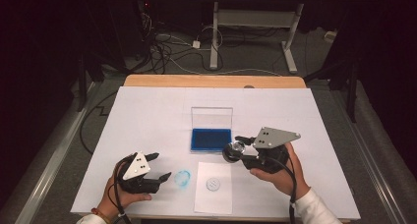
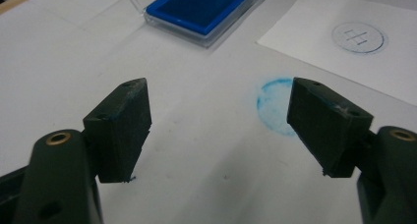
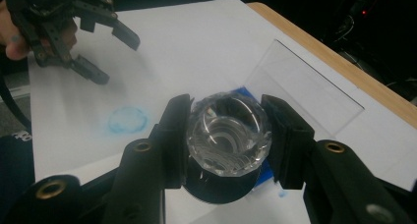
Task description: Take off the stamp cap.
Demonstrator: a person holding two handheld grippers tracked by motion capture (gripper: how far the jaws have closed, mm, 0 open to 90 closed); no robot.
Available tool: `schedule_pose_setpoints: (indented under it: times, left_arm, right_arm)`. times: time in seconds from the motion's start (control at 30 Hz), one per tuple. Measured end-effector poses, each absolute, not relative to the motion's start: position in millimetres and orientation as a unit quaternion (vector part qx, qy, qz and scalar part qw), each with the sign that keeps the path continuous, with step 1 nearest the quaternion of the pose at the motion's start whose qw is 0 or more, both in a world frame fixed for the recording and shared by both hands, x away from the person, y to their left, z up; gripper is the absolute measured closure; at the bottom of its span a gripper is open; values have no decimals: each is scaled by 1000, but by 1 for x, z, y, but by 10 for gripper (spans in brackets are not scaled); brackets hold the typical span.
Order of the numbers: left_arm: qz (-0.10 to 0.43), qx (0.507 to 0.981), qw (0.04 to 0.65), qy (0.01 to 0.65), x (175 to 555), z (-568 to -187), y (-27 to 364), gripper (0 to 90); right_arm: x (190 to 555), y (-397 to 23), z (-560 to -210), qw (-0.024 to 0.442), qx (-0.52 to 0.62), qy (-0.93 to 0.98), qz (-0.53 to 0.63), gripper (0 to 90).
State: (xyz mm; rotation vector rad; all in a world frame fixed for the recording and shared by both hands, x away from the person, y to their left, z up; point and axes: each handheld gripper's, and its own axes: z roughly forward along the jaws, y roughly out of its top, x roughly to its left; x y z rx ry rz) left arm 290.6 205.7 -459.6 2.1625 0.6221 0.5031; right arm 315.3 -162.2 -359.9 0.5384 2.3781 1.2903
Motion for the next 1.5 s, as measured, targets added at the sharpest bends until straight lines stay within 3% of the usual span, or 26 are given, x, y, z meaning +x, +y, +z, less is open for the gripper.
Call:
schedule_pose_setpoints:
  times: [0.27, 0.93, 1.5]
  left_arm:
    - [209, 851, 427, 221, 296, -446, 182, 237]
    - [204, 844, 467, 164, 319, -435, 122, 253]
    - [208, 835, 487, 148, 296, -436, 106, 242]
  right_arm:
    - [315, -137, -357, 173, 177, 846, 473, 574]
    - [327, -123, -358, 163, 188, 832, 495, 574]
    - [320, -113, -370, 129, 176, 833, 509, 574]
